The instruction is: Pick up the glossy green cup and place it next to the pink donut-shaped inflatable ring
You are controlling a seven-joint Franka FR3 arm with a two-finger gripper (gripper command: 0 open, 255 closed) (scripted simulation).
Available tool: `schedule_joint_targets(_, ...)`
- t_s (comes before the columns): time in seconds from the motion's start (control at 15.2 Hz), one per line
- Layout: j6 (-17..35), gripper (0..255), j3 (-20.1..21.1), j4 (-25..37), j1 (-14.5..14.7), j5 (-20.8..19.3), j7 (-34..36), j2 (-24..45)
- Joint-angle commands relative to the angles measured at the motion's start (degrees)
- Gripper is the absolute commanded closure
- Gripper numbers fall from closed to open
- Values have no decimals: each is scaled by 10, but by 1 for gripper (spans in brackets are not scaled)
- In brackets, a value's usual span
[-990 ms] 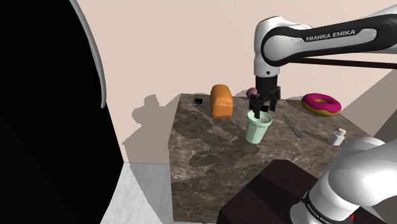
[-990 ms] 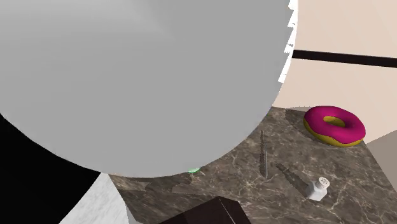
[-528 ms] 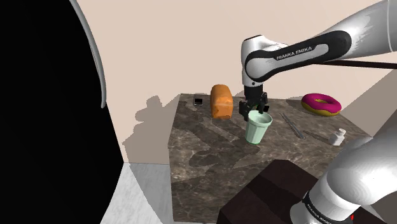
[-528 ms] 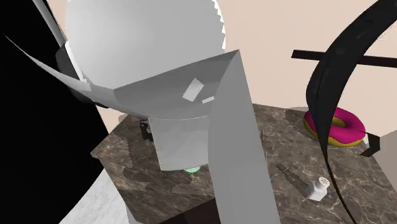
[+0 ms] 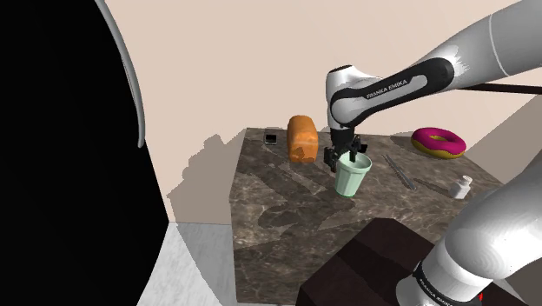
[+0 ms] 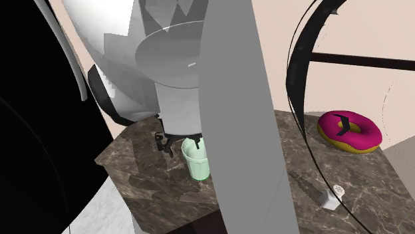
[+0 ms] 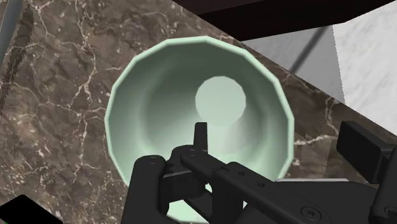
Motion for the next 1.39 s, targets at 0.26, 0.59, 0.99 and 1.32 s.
schedule_joint_targets(0.26, 21, 0, -2, -14, -2, -3, 2, 7)
schedule_joint_targets(0.59, 21, 255, -2, -14, -2, -3, 2, 7)
schedule_joint_targets(0.99, 21, 255, -2, -14, -2, -3, 2, 7)
schedule_joint_targets(1.32, 4, 255, -1, -5, -1, -1, -1, -2)
